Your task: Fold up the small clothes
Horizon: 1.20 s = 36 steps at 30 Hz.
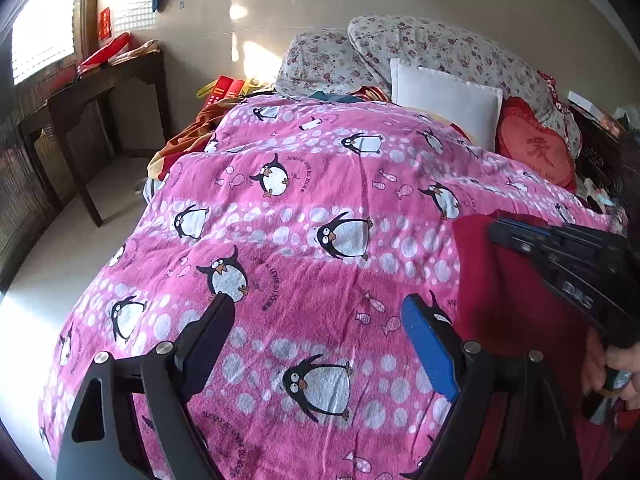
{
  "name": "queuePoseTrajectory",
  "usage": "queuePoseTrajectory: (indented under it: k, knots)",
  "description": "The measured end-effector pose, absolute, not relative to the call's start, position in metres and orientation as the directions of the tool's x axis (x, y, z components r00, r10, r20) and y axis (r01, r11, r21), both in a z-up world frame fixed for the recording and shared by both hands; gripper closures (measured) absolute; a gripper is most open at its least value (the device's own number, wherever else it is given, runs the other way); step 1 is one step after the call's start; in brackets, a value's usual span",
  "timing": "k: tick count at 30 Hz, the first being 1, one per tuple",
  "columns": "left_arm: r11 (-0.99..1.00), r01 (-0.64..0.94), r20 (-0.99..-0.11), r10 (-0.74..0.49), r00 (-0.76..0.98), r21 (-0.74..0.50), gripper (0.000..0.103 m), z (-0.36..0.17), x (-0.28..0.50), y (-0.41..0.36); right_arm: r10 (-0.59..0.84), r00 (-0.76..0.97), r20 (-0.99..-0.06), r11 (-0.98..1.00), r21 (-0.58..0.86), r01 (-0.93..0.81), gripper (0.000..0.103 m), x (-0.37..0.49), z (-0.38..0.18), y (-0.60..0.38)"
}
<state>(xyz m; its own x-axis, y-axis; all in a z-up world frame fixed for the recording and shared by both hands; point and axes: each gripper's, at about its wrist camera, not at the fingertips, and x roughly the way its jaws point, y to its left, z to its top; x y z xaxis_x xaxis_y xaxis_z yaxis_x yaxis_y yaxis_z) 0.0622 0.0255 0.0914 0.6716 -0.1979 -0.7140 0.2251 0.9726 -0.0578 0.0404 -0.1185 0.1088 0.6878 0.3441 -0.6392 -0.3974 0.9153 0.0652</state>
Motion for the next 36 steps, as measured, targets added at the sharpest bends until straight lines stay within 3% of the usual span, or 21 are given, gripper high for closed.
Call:
queuePoseTrajectory:
  k: [4, 6, 8, 9, 11, 13, 16, 21, 22, 23, 24, 26, 31, 34, 36]
  knots:
    - [0.97, 0.236, -0.737, -0.197, 0.647, -0.052, 0.018, 0.083, 0.061, 0.016, 0.269, 0.699, -0.663, 0.938, 0.014, -0.347, 0.098, 0.066, 0.087, -0.095]
    - [0.966, 0.257, -0.743, -0.2, 0.639, -0.039, 0.018, 0.08, 0.057, 0.008, 0.293, 0.676, -0.676, 0.943, 0.088, -0.321, 0.093, 0.073, 0.08, -0.098]
    - [0.96, 0.28, -0.739, -0.206, 0.642, -0.025, 0.018, 0.079, 0.051, 0.002, 0.351, 0.651, -0.673, 0.932, 0.185, -0.312, 0.064, 0.056, 0.091, -0.116]
    - [0.957, 0.289, -0.737, -0.209, 0.643, -0.019, 0.018, 0.079, 0.048, -0.002, 0.352, 0.655, -0.669, 0.932, 0.182, -0.314, 0.058, 0.044, 0.099, -0.124]
    - [0.948, 0.317, -0.73, -0.228, 0.644, -0.017, 0.018, 0.081, 0.042, -0.01, 0.305, 0.684, -0.663, 0.944, 0.117, -0.308, 0.035, 0.004, 0.12, -0.149]
    - [0.941, 0.337, -0.726, -0.243, 0.643, -0.017, 0.018, 0.081, 0.038, -0.017, 0.229, 0.711, -0.665, 0.962, 0.041, -0.271, 0.025, -0.034, 0.135, -0.186]
    - [0.935, 0.353, -0.731, -0.25, 0.635, -0.013, 0.018, 0.077, 0.034, -0.031, 0.174, 0.711, -0.681, 0.975, 0.017, -0.222, 0.018, -0.083, 0.143, -0.24]
    - [0.928, 0.371, -0.75, -0.239, 0.617, 0.01, 0.018, 0.064, 0.026, -0.058, 0.105, 0.63, -0.769, 0.986, -0.003, -0.167, 0.018, -0.11, 0.096, -0.284]
    - [0.928, 0.371, -0.754, -0.235, 0.614, 0.013, 0.018, 0.061, 0.026, -0.061, 0.11, 0.601, -0.792, 0.985, 0.006, -0.173, 0.025, -0.111, 0.083, -0.285]
    - [0.928, 0.371, -0.758, -0.229, 0.611, 0.019, 0.018, 0.058, 0.025, -0.065, 0.1, 0.569, -0.816, 0.982, -0.011, -0.188, 0.06, -0.108, 0.069, -0.281]
    - [0.929, 0.37, -0.767, -0.215, 0.605, 0.031, 0.018, 0.055, 0.025, -0.068, 0.061, 0.551, -0.833, 0.978, -0.061, -0.201, 0.077, -0.108, 0.059, -0.276]
    - [0.93, 0.366, -0.775, -0.201, 0.599, 0.042, 0.018, 0.053, 0.024, -0.07, 0.036, 0.585, -0.81, 0.969, -0.114, -0.218, 0.087, -0.113, 0.065, -0.269]
    - [0.938, 0.346, -0.734, -0.218, 0.643, 0.024, 0.018, 0.07, 0.021, -0.076, -0.019, 0.746, -0.665, 0.987, -0.133, -0.093, 0.091, -0.109, 0.121, -0.297]
    - [0.931, 0.363, -0.748, -0.219, 0.627, 0.031, 0.018, 0.064, 0.024, -0.091, -0.075, 0.727, -0.682, 0.989, -0.145, -0.034, 0.091, -0.087, 0.115, -0.31]
    - [0.925, 0.376, -0.764, -0.206, 0.612, 0.051, 0.018, 0.051, 0.027, -0.104, -0.109, 0.676, -0.728, 0.988, -0.154, -0.007, 0.082, -0.074, 0.092, -0.317]
